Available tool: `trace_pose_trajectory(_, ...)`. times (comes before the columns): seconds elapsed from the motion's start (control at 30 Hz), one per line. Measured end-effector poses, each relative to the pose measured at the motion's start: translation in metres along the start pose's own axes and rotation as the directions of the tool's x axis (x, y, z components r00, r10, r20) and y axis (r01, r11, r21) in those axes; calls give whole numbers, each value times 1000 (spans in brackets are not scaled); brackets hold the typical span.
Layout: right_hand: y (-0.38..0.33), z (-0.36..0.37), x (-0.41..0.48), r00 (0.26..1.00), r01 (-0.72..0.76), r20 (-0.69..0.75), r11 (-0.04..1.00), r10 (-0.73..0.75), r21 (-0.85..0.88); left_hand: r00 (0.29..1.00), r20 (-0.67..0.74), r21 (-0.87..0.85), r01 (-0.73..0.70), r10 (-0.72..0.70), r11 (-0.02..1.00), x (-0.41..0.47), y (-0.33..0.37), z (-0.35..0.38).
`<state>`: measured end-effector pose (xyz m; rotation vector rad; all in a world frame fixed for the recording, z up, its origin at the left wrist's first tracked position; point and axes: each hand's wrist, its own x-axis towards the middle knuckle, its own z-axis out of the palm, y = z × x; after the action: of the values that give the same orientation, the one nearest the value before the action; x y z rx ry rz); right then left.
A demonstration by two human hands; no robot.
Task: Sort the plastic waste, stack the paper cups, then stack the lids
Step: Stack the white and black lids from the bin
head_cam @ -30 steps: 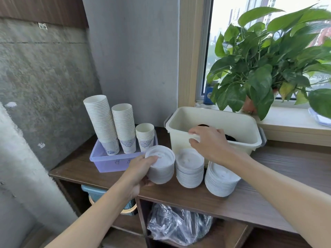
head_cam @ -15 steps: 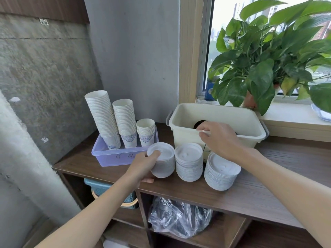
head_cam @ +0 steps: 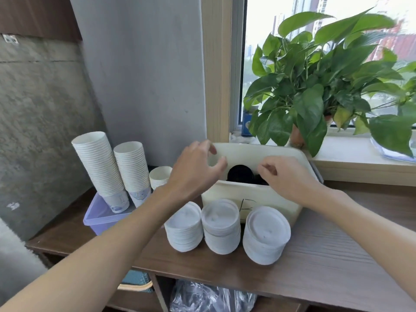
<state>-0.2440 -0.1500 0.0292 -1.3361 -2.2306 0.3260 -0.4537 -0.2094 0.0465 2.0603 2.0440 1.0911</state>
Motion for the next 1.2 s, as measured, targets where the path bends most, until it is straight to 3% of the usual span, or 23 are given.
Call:
trace_pose_trajectory(0.17,28,-2,36,992,-111,51,993,113,-44,962,266,15,-73,67,997,58,5,34)
trace_pose_trajectory(0.33,44,22,81,921,-203,320,974,224,-100,928,369,172,-114,43,978,96,-13,71)
trace_pose_trajectory(0.43,48,41,105,884,-171,411,973,222,-158,888,458,166,-50,-32,985,108,-24,89)
trace_pose_trajectory(0.6,54,69,119,924,-106,352,983,152,-148,848,521,117,43,-98,992,117,-32,104)
trace_pose_trajectory(0.9,61,85,121,939,-141,303,985,164,-97,795,587,199,40,-152,979,117,-41,110)
trace_pose_trajectory(1.07,55,66,126,981,-184,93,974,173,132,868,487,30,92,-95,995,119,-38,109)
trace_pose_trajectory(1.2,64,46,122,972,-231,106,942,210,245,906,405,-117,182,-120,976,118,-33,104)
